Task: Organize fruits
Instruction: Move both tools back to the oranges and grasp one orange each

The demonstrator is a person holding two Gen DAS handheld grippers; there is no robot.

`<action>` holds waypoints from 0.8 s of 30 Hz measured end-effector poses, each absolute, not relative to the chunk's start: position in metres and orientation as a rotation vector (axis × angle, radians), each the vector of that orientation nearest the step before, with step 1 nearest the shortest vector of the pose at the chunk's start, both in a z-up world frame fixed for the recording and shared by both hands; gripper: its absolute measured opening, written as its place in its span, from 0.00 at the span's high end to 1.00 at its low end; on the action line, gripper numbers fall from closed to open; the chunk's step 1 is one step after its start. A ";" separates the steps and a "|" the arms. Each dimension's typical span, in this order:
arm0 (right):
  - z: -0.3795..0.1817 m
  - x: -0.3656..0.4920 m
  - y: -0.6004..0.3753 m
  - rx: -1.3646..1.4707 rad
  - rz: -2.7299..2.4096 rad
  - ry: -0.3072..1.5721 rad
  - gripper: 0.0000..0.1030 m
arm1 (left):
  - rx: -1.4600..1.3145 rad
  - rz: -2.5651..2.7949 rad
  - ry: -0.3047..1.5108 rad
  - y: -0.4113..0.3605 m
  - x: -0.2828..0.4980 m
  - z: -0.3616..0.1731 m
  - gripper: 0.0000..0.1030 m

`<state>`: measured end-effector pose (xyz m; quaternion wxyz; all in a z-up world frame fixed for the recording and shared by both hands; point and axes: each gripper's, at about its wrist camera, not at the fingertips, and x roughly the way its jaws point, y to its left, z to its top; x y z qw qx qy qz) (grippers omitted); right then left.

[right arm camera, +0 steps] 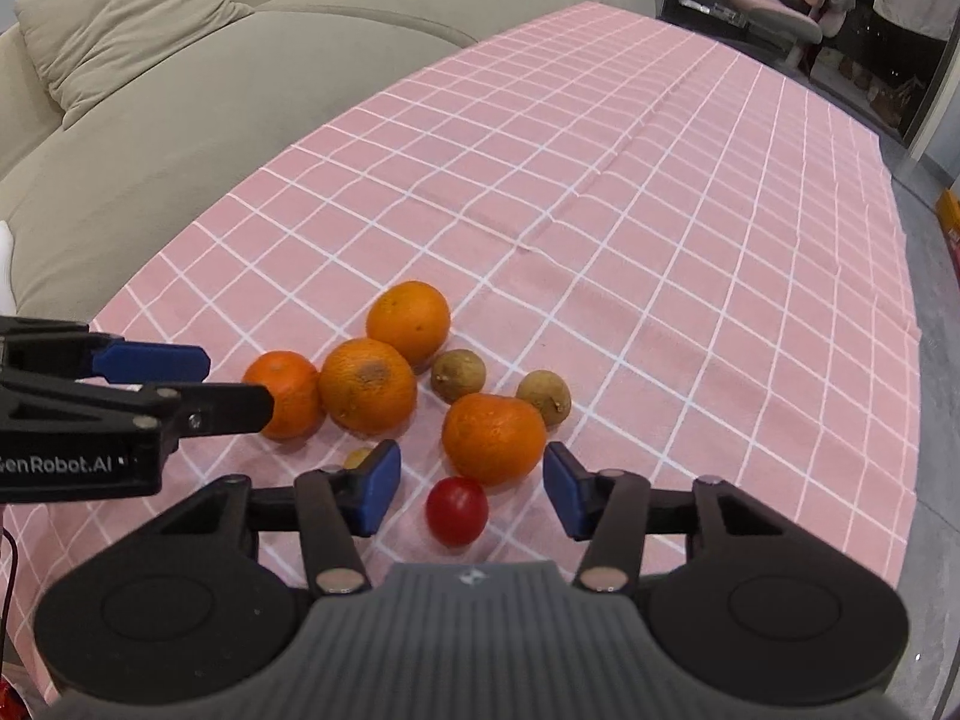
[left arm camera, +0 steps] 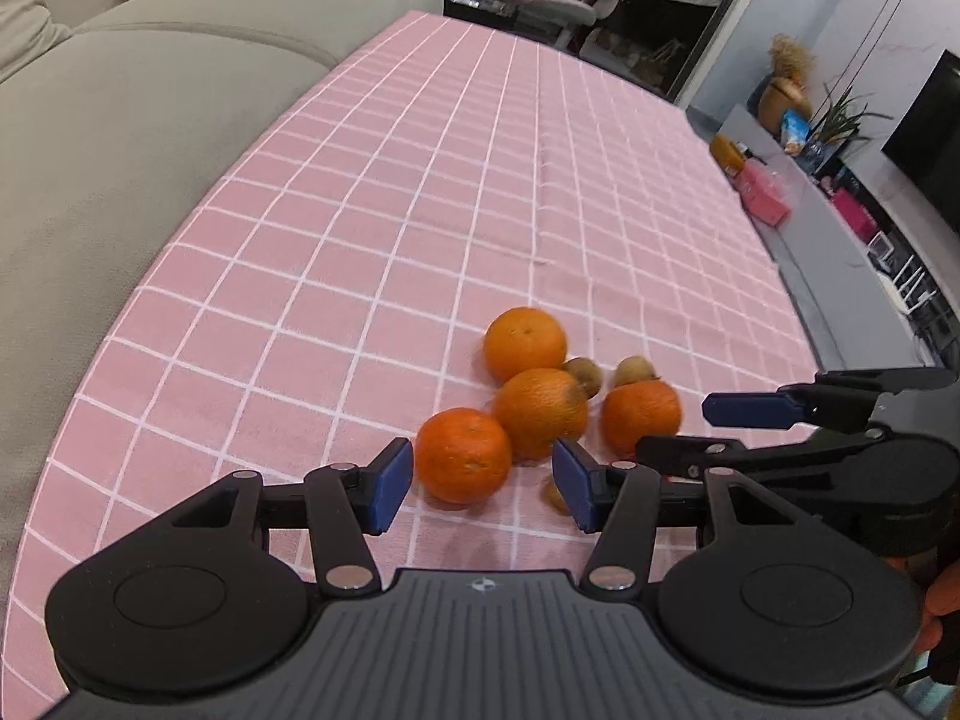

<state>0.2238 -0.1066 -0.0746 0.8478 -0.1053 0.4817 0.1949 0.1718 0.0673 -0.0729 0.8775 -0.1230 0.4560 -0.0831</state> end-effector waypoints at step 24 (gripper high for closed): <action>-0.095 0.245 -0.116 -0.109 0.383 1.055 0.60 | -0.285 -0.122 1.013 0.062 0.184 -0.087 0.55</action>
